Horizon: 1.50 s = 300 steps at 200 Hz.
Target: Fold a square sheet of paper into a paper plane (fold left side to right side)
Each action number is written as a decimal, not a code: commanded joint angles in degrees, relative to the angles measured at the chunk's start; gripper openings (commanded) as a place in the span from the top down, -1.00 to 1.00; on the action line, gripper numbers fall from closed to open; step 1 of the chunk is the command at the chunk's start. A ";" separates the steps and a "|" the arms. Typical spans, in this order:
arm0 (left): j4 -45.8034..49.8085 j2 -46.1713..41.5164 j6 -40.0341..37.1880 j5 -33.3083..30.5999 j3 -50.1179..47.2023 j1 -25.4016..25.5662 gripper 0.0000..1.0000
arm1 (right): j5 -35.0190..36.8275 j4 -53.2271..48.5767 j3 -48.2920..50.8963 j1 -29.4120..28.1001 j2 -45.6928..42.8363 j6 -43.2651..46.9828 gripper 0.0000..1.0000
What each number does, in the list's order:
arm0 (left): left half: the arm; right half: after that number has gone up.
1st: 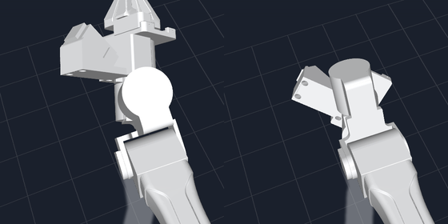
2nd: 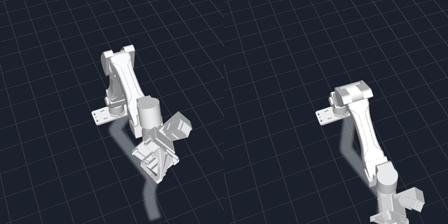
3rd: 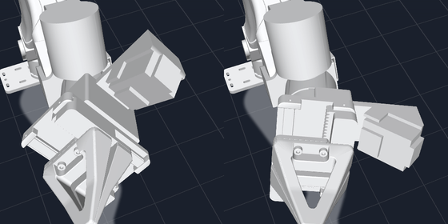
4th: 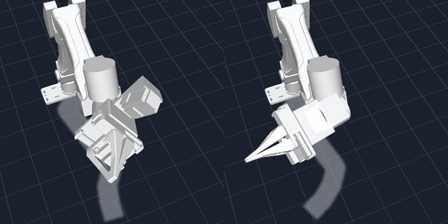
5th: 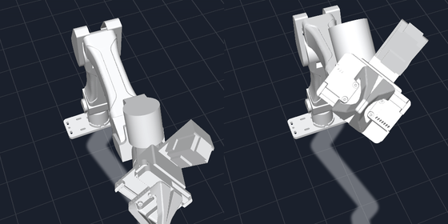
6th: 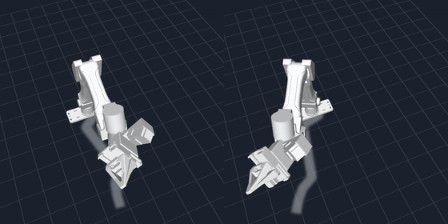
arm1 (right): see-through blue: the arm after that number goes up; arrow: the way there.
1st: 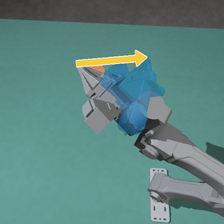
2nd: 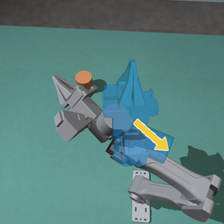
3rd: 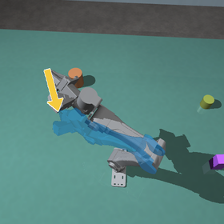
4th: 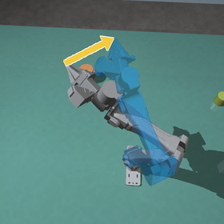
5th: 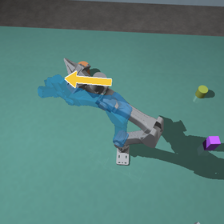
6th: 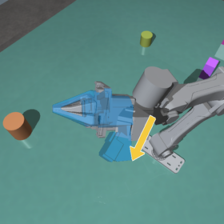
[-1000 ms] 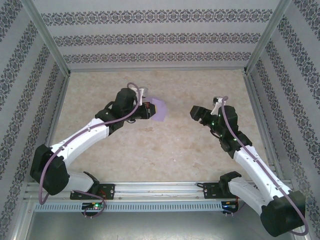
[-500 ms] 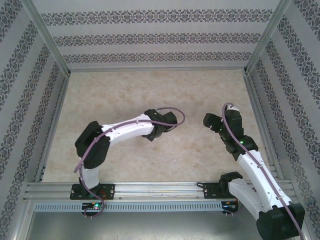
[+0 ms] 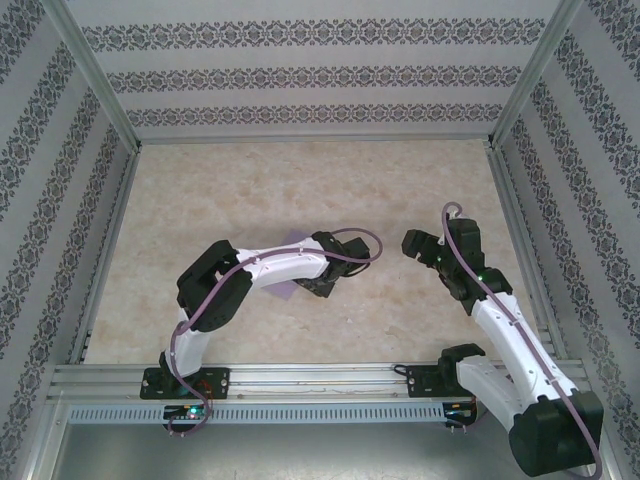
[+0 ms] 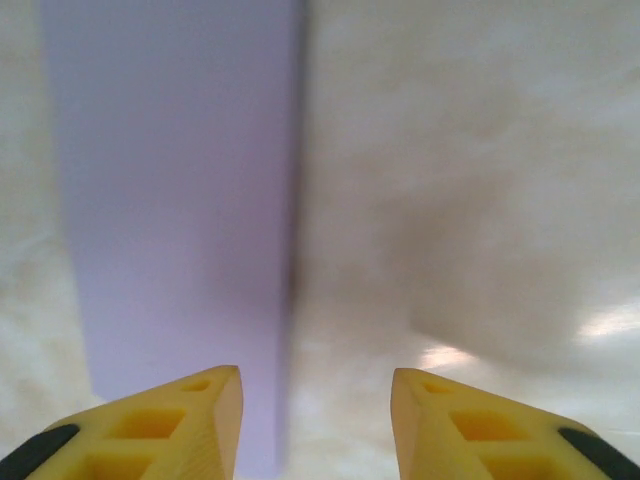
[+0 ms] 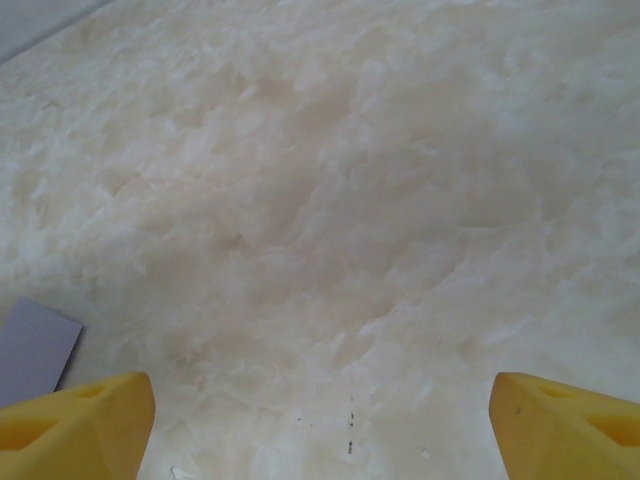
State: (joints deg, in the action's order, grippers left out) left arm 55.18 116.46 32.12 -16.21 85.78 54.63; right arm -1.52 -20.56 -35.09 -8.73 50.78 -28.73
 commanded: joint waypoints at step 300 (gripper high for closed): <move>-35.49 -44.34 -3.97 30.60 -38.32 -33.21 -0.06 | -18.88 29.30 -24.92 -28.35 65.32 -22.46 1.00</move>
State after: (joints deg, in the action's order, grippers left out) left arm 17.50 73.63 30.02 14.41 47.03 22.61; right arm -19.18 17.61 -57.95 -37.26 114.37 -55.46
